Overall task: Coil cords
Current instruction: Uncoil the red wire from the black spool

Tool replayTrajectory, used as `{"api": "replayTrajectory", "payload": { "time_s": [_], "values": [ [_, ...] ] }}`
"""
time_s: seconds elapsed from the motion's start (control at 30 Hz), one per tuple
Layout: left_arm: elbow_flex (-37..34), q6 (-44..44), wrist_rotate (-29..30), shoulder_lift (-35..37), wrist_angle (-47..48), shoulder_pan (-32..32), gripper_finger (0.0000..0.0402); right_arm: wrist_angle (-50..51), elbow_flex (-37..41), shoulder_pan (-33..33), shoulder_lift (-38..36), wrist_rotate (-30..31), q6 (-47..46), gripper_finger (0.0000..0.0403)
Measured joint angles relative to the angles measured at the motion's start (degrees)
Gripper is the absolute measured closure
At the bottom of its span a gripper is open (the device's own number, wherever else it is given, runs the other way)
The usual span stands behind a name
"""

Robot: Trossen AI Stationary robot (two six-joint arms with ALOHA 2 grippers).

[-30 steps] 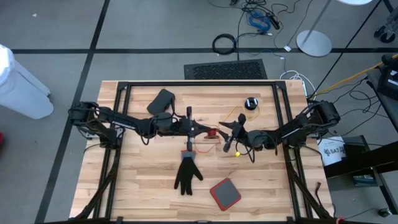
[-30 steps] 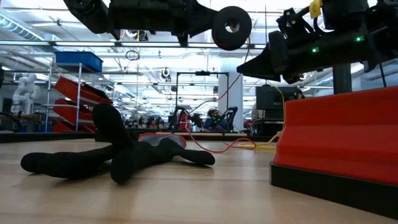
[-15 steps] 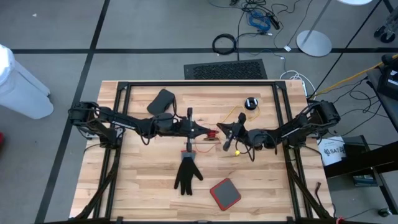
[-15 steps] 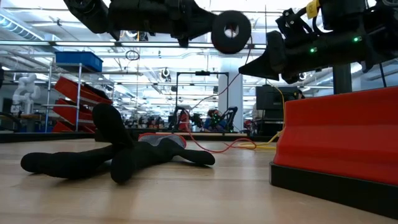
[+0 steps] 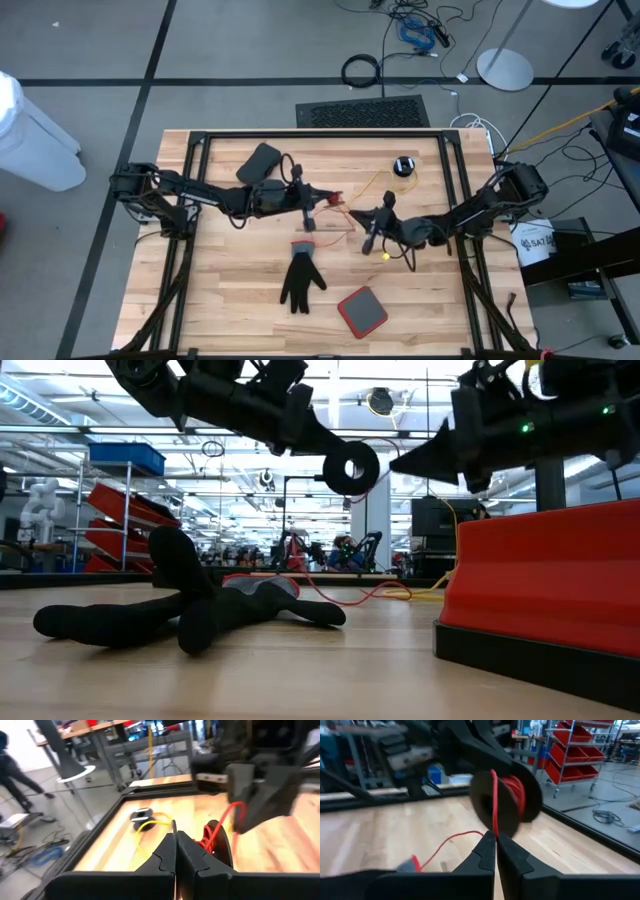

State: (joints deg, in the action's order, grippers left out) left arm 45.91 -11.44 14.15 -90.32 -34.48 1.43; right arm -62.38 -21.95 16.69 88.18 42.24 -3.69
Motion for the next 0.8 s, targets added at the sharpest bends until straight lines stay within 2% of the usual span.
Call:
{"api": "replayTrajectory", "payload": {
  "time_s": [0.2, 0.33, 0.57, 0.8],
  "values": [
    [0.0, -1.0, 1.9, -0.4, -0.4, 0.0, 0.0401, 1.7, -4.2, 0.5, 0.0, -0.8, 2.9, 0.0403],
    [0.0, -1.1, 3.0, -2.1, -2.6, 0.0, 0.0401, 6.8, -8.9, 0.2, 0.1, -4.8, 3.9, 0.0403],
    [0.0, -0.9, 3.1, -4.1, -9.0, 0.0, 0.0401, 15.5, -16.0, -0.5, 6.8, -6.2, 2.7, 0.0403],
    [0.0, -0.9, 3.0, -4.1, -9.1, -0.3, 0.0401, 19.7, -14.9, -1.1, 13.0, 3.1, -4.4, 0.0403]
  ]
}}
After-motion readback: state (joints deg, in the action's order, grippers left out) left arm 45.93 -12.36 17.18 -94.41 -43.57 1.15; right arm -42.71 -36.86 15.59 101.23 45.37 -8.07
